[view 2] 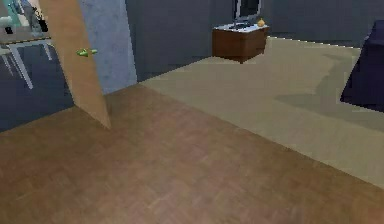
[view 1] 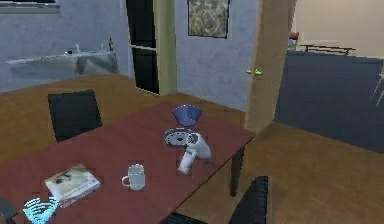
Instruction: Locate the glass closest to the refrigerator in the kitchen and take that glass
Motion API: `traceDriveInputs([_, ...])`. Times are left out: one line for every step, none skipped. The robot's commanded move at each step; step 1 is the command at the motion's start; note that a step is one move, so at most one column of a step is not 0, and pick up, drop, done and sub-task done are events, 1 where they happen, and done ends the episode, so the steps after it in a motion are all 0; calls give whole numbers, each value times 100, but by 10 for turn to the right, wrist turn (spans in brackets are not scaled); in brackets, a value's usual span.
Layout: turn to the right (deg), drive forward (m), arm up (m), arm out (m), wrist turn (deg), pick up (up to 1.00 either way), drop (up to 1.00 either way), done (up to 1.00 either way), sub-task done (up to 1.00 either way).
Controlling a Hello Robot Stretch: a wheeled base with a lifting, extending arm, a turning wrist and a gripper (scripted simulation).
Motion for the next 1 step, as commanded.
traceDriveInputs([-450, 0, 0, 0, 0, 0, 0, 0, 0])
